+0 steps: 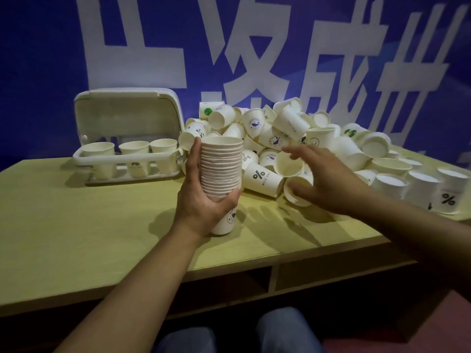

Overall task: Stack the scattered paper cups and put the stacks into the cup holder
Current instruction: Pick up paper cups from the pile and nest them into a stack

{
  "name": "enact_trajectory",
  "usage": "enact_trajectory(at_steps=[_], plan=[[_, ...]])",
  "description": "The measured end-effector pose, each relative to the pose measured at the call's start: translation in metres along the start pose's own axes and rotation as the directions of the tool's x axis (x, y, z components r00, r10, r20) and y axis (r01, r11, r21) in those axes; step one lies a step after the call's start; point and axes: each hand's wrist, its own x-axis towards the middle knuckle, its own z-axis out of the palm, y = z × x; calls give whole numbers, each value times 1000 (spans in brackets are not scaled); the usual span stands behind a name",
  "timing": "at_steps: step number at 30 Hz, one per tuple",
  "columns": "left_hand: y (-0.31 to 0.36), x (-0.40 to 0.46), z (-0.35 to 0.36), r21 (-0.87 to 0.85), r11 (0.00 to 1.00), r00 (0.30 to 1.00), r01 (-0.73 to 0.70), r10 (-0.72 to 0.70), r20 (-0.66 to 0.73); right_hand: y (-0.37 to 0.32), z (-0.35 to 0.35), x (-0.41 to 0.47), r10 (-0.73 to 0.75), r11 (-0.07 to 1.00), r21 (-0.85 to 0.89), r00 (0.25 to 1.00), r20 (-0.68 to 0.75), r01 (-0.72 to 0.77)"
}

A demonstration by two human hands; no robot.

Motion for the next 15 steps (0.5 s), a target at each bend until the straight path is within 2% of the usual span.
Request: enact_trajectory(at_steps=[4,7,11,15], plan=[[6,-3,6,-7,999,998,-38,38,42,37,-21,-21,227,958,-184,974,17,-220],[10,-3,15,9,996,993,-84,83,81,61,-24,-35,320,930,-230,940,117,-288],[13,-2,24,12,994,987,-111,109,116,74,-20,-38,304,932,-241,946,116,-270],[10,-2,24,-27,996,991,-81,84,105,73,-16,-31,289,938,-236,948,136,-252]])
